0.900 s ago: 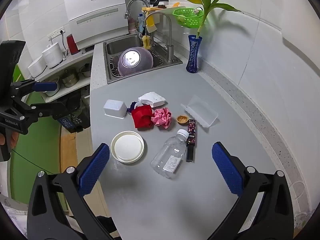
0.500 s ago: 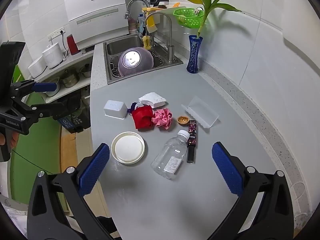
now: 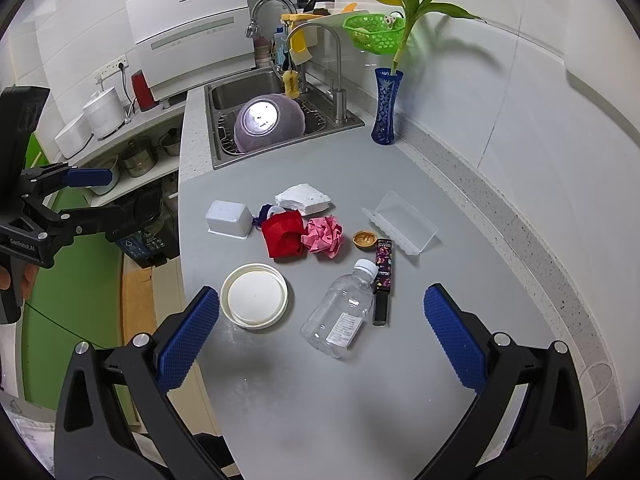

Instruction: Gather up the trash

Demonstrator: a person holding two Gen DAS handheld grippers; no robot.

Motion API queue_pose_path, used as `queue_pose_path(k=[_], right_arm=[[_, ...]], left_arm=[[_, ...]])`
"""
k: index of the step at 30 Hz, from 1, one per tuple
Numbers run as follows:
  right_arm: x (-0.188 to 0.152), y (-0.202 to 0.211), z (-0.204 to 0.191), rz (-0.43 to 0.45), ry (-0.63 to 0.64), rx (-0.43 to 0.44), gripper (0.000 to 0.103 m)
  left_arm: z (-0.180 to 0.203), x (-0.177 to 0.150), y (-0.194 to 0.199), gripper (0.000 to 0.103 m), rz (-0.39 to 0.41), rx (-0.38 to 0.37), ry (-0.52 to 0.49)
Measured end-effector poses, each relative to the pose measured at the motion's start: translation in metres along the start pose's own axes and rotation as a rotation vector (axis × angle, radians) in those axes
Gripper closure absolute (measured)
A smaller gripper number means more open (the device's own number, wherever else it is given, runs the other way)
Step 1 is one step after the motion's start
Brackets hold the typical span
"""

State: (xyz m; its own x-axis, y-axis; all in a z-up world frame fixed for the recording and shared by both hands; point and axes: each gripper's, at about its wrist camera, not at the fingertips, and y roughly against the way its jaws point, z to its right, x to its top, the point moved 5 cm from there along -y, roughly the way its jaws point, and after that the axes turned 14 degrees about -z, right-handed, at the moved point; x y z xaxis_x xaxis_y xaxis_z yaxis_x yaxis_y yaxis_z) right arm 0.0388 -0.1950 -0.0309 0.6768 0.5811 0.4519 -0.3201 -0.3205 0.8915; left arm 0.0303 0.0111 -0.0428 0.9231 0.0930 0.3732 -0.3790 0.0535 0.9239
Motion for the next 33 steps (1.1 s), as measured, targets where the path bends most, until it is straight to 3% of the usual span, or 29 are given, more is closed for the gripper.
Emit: queue_pose_path(k=[33], right_arm=[[-0.0009, 0.0009, 0.0039, 0.000, -0.009, 0.004, 0.003]], left_arm=[[0.0057, 0.0032, 0.0021, 0.005, -0.004, 0.007, -0.013]])
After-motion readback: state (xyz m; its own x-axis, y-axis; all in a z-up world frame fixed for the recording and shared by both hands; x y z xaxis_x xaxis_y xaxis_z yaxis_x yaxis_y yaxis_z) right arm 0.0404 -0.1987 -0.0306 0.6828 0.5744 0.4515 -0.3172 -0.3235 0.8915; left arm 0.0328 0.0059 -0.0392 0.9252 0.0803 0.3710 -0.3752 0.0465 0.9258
